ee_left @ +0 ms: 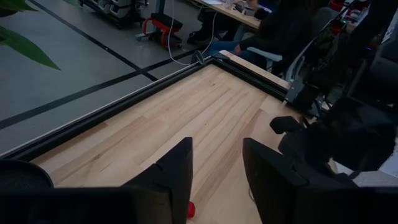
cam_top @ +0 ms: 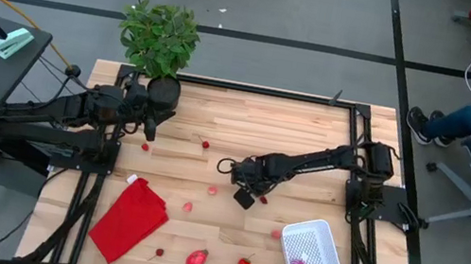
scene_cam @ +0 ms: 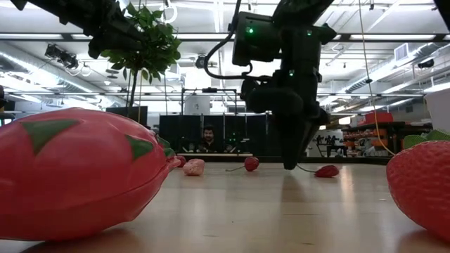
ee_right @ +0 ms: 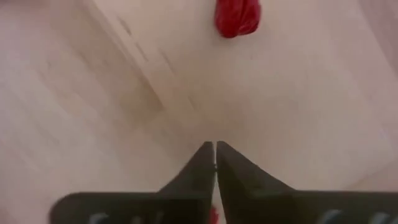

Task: Pick and placing Produce into tupperware
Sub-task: Put the red cherry into the white basket

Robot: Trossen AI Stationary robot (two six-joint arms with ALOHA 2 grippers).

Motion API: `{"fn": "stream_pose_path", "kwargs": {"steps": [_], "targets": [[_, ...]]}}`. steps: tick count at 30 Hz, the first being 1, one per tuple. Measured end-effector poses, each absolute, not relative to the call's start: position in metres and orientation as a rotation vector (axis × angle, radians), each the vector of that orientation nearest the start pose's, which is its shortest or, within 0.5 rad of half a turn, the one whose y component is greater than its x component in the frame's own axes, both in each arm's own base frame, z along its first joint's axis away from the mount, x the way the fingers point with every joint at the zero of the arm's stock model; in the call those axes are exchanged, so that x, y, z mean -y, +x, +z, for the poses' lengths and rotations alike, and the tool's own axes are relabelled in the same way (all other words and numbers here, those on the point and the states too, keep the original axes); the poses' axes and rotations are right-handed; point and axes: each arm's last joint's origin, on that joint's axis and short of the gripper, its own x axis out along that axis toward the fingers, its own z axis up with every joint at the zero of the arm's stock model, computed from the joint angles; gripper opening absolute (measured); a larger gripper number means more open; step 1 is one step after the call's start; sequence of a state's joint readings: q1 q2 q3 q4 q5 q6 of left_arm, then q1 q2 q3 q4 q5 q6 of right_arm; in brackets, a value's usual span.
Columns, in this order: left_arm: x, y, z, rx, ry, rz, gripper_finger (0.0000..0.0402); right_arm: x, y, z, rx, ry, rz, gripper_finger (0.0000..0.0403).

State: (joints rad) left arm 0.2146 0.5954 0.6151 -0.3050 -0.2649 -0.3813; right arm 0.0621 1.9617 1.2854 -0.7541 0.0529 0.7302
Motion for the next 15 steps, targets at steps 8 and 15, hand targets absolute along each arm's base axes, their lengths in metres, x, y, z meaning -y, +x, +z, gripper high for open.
{"fn": "stream_pose_path", "kwargs": {"steps": [8, 15], "targets": [[-0.037, 0.132, 0.289, -0.193, -0.364, 0.525, 0.0153, -0.013, 0.356, 0.165, -1.342, 0.607, -0.495, 0.0006], [-0.037, 0.132, 0.289, -0.194, -0.364, 0.526, 0.0146, -0.02, 0.316, 0.245, -1.201, 0.784, -0.553, 0.0004]]}}
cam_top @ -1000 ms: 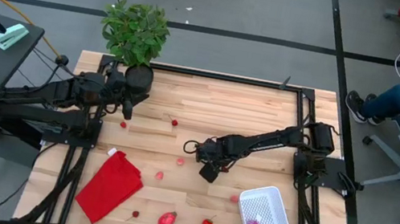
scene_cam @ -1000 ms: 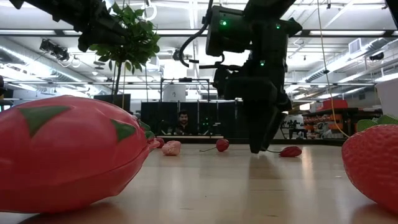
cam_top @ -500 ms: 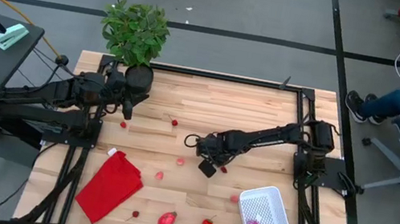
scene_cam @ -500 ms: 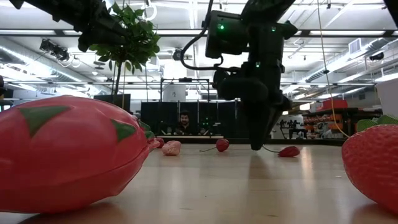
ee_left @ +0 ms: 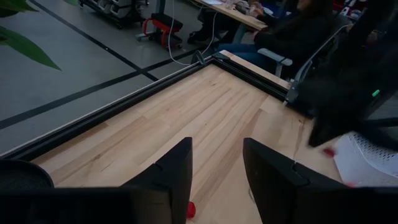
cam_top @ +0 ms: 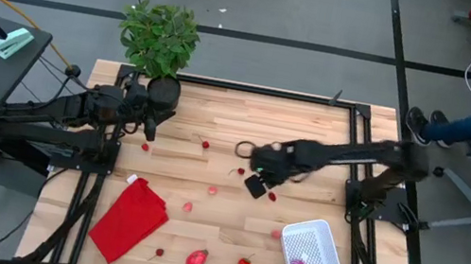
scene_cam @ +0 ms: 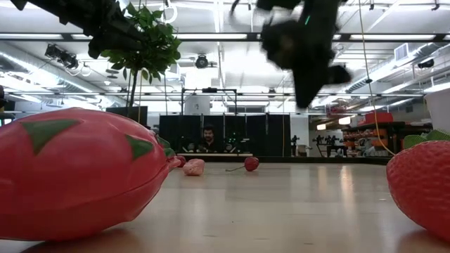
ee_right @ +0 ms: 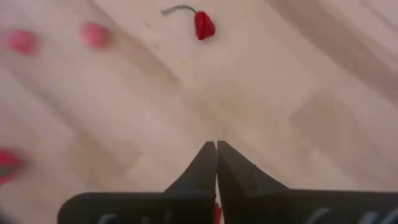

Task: Pick and placing Produce into tupperware
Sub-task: Put the red cherry into the white basket

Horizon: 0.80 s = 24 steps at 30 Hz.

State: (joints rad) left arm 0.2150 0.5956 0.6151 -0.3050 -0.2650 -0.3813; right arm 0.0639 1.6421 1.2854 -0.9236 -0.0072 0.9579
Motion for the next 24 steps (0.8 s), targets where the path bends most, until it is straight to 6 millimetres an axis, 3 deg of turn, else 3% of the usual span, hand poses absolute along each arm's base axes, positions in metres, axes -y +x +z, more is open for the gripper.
{"fn": "stream_pose_path", "kwargs": {"steps": [4, 8, 14, 19, 24], "targets": [[-0.037, 0.132, 0.289, -0.194, -0.364, 0.525, 0.0142, -0.044, 0.284, 0.287, -1.107, 0.88, -0.524, 0.0003], [-0.037, 0.132, 0.289, -0.194, -0.364, 0.526, 0.0146, -0.08, 0.255, 0.302, -1.138, 0.859, -0.49, 0.0003], [-0.037, 0.132, 0.289, -0.194, -0.363, 0.526, 0.0153, -0.135, 0.222, 0.287, -1.271, 0.929, -0.708, 0.0003], [-0.037, 0.132, 0.289, -0.196, -0.353, 0.525, 0.0148, -0.176, 0.218, 0.265, -1.237, 1.021, -0.841, 0.0003], [-0.037, 0.132, 0.289, -0.202, -0.331, 0.522, 0.0145, -0.201, 0.22, 0.233, -1.309, 0.975, -0.948, 0.0003]]}}
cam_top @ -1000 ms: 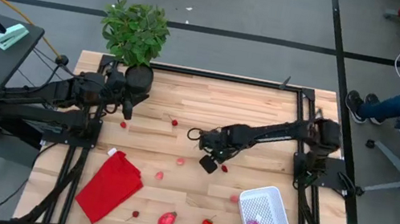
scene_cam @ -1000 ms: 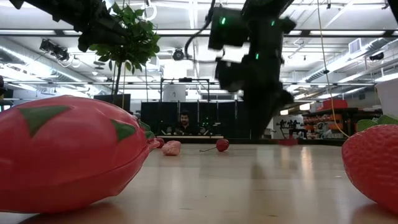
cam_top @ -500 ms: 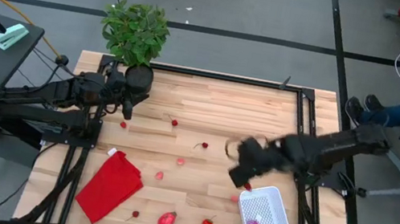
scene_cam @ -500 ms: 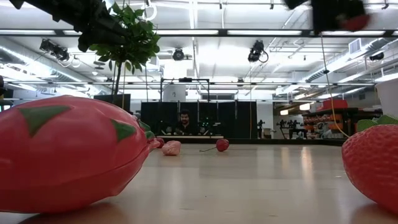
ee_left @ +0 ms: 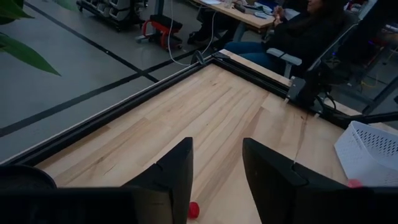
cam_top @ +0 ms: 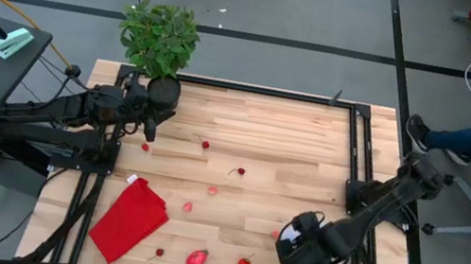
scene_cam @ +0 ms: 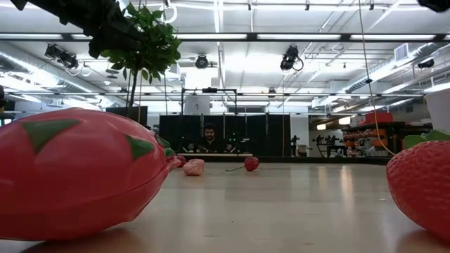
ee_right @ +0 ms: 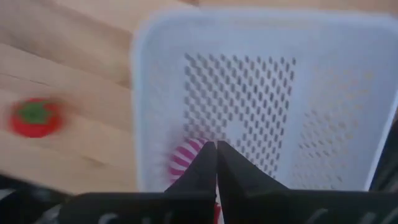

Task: Pick and placing Produce into tupperware
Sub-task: Put the red cherry into the white basket

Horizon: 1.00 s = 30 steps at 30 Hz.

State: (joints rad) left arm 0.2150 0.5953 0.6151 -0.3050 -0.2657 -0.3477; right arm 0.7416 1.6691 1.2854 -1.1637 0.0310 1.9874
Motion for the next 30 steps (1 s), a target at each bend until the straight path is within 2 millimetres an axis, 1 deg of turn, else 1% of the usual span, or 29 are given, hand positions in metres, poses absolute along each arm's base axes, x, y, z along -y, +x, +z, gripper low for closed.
{"fn": "stream_pose_path", "kwargs": {"steps": [2, 4, 6, 9, 12, 18, 22, 25, 27, 30], "targets": [[-0.037, 0.132, 0.289, -0.202, -0.332, 0.522, 0.0147, -0.206, 0.222, 0.222, -1.35, 0.958, -0.981, 0.0003], [-0.037, 0.132, 0.289, -0.201, -0.334, 0.522, 0.015, -0.208, 0.224, 0.216, -1.379, 0.949, -1.0, 0.0004], [-0.037, 0.132, 0.289, -0.2, -0.338, 0.523, 0.0153, -0.207, 0.226, 0.213, -1.39, 0.947, -1.012, 0.0007], [-0.037, 0.132, 0.289, -0.2, -0.339, 0.523, 0.0151, -0.206, 0.227, 0.214, -1.388, 0.952, -1.012, 0.0021], [-0.037, 0.132, 0.289, -0.2, -0.339, 0.523, 0.0147, -0.205, 0.225, 0.218, -1.385, 0.965, -1.001, 0.005], [-0.037, 0.132, 0.289, -0.2, -0.339, 0.523, 0.0142, -0.202, 0.221, 0.223, -1.405, 0.965, -1.015, 0.012], [-0.037, 0.132, 0.289, -0.192, -0.369, 0.526, 0.0147, -0.196, 0.219, 0.235, -1.395, 1.003, -0.987, 0.0156], [-0.037, 0.132, 0.289, -0.186, -0.39, 0.529, 0.0151, -0.187, 0.217, 0.249, -1.358, 1.053, -0.952, 0.0174], [-0.037, 0.132, 0.29, -0.186, -0.39, 0.528, 0.0153, -0.18, 0.217, 0.261, -1.285, 1.081, -0.906, 0.0183], [-0.037, 0.132, 0.289, -0.186, -0.39, 0.529, 0.0152, -0.169, 0.221, 0.281, -1.12, 1.09, -0.743, 0.0191]]}}
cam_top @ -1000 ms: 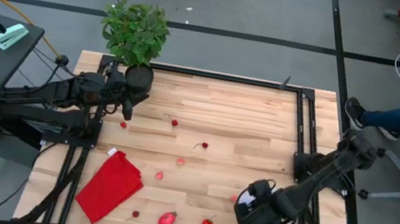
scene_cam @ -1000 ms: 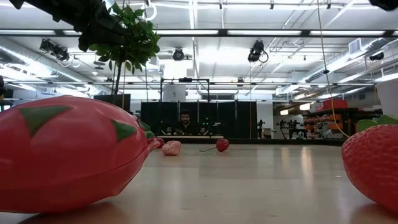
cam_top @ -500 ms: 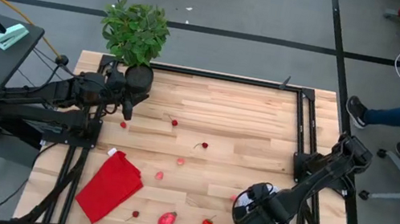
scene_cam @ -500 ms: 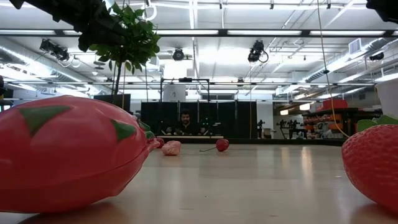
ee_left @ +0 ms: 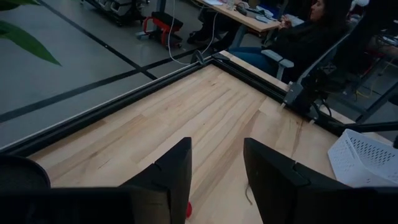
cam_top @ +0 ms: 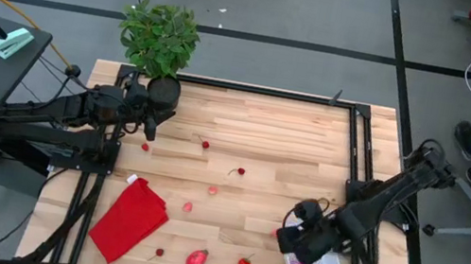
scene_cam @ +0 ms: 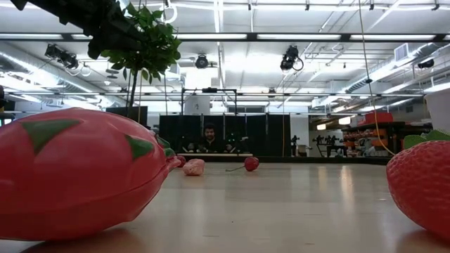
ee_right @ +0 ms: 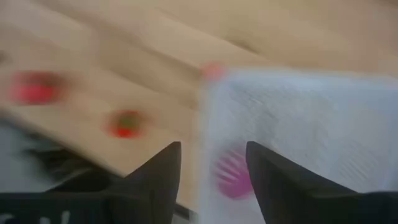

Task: Pick and placing Produce into tupperware
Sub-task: Put the red cherry into the white basket

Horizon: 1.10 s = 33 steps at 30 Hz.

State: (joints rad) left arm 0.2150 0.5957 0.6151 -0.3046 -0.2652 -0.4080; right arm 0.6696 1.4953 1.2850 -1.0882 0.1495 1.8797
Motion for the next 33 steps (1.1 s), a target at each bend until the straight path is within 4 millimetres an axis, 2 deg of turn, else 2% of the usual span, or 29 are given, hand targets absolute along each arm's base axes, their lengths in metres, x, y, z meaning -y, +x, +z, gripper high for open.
{"fn": "stream_pose_path", "kwargs": {"steps": [4, 7, 9, 12, 17, 22, 27, 33], "targets": [[-0.037, 0.132, 0.29, -0.186, -0.391, 0.529, 0.0147, -0.152, 0.233, 0.305, -0.904, 1.007, -0.548, 0.0193], [-0.037, 0.132, 0.289, -0.186, -0.391, 0.529, 0.0145, -0.135, 0.247, 0.31, -0.882, 0.904, -0.451, 0.0191], [-0.037, 0.132, 0.29, -0.186, -0.39, 0.529, 0.0146, -0.122, 0.259, 0.306, -0.93, 0.892, -0.422, 0.019], [-0.037, 0.132, 0.29, -0.186, -0.39, 0.529, 0.015, -0.101, 0.279, 0.294, -0.995, 0.839, -0.415, 0.019], [-0.037, 0.132, 0.29, -0.186, -0.39, 0.529, 0.0151, -0.059, 0.313, 0.272, -0.972, 0.764, -0.473, 0.019], [-0.037, 0.132, 0.289, -0.186, -0.39, 0.529, 0.0145, -0.026, 0.345, 0.248, -0.953, 0.661, -0.414, 0.0196], [-0.037, 0.132, 0.289, -0.186, -0.39, 0.529, 0.0149, -0.008, 0.371, 0.215, -0.976, 0.583, -0.32, 0.0209], [-0.037, 0.132, 0.289, -0.186, -0.39, 0.529, 0.0152, 0.008, 0.38, 0.182, -1.062, 0.564, -0.372, 0.0229]]}}
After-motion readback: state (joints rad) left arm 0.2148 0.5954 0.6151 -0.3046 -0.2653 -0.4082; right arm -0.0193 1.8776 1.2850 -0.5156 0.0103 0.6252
